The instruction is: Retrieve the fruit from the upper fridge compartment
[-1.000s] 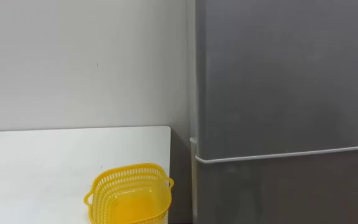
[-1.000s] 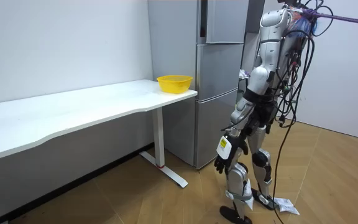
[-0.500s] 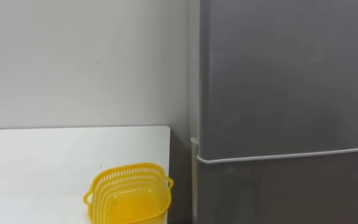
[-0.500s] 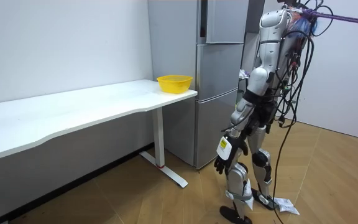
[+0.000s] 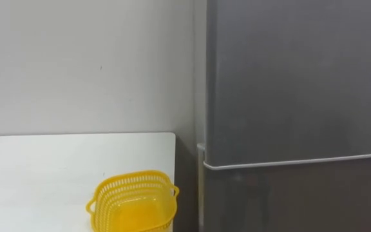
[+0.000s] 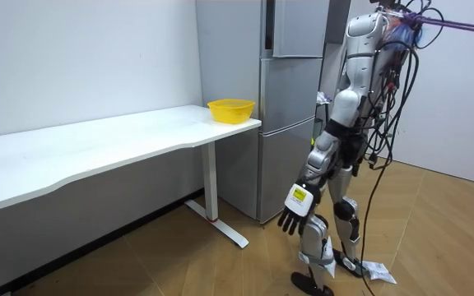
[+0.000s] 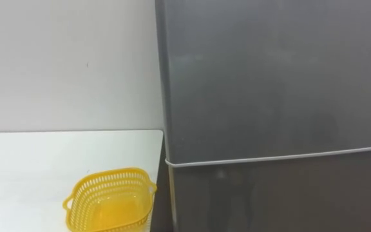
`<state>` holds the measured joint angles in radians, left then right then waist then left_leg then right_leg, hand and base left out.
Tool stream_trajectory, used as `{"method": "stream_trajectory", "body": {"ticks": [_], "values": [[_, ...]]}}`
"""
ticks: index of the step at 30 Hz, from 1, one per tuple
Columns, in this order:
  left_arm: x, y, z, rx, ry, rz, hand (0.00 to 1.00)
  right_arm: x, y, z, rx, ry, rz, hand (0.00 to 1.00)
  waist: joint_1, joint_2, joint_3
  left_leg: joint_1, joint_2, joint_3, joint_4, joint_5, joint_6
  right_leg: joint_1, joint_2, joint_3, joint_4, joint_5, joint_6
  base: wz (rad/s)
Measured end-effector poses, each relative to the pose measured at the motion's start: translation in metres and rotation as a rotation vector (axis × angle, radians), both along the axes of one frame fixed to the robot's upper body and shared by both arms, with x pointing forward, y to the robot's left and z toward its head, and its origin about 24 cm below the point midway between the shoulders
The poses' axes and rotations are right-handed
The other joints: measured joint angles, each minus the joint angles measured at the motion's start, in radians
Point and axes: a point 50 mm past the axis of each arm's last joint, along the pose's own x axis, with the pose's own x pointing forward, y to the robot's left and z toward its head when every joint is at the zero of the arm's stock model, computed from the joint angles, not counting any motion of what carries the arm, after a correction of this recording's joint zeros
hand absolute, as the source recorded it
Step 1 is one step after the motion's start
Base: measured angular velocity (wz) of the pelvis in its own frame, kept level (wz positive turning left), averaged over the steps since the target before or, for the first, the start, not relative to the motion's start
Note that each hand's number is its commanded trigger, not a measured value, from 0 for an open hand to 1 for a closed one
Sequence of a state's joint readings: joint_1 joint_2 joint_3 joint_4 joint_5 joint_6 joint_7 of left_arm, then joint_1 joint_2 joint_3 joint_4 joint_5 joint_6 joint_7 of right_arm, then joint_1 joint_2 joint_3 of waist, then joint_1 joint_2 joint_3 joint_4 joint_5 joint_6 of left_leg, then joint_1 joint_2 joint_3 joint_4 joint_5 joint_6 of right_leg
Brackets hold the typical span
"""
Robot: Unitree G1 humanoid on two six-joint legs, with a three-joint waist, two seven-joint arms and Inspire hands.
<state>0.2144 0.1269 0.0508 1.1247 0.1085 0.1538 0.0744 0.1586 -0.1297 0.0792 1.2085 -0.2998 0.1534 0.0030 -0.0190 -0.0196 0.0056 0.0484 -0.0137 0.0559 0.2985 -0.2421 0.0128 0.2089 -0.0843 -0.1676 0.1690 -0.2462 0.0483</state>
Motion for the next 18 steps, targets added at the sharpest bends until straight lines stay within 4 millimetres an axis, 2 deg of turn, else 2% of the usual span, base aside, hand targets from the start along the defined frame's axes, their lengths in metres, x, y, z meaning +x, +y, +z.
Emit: {"method": "stream_trajectory", "body": {"ticks": [5, 10, 12, 18], "values": [[-0.002, 0.008, 0.002, 0.054, -0.077, 0.314, 0.0, 0.0, -0.001, 0.0, -0.002, 0.002, -0.011, 0.0, 0.002, -0.001, 0.0, 0.0, 0.0, 0.001, 0.0, 0.0, 0.0, -0.001, -0.001, 0.0, 0.0, 0.0, 0.0, 0.0], [0.003, 0.012, 0.004, 0.107, -0.142, 0.457, 0.0, -0.003, -0.001, 0.0, -0.001, 0.009, -0.01, 0.0, 0.006, 0.001, -0.0012, 0.001, 0.001, 0.003, -0.001, 0.0, 0.0, -0.003, 0.0, 0.003, 0.001, 0.0, 0.0, 0.0], [0.006, 0.017, 0.006, 0.133, -0.177, 0.54, 0.0, -0.004, -0.001, 0.0, -0.003, 0.006, -0.01, 0.0, 0.009, 0.003, -0.0023, 0.006, 0.0, 0.003, -0.004, 0.0, 0.0, 0.0, -0.001, 0.003, 0.002, 0.0, 0.0, -0.04], [0.029, 0.04, 0.021, 0.26, -0.345, 0.836, 0.0, -0.003, -0.009, 0.002, -0.023, 0.0, -0.029, 0.0, 0.047, 0.017, -0.0045, 0.019, 0.001, 0.014, -0.015, 0.0, 0.0, 0.001, -0.002, 0.014, 0.003, 0.001, 0.0, -0.05]]}}
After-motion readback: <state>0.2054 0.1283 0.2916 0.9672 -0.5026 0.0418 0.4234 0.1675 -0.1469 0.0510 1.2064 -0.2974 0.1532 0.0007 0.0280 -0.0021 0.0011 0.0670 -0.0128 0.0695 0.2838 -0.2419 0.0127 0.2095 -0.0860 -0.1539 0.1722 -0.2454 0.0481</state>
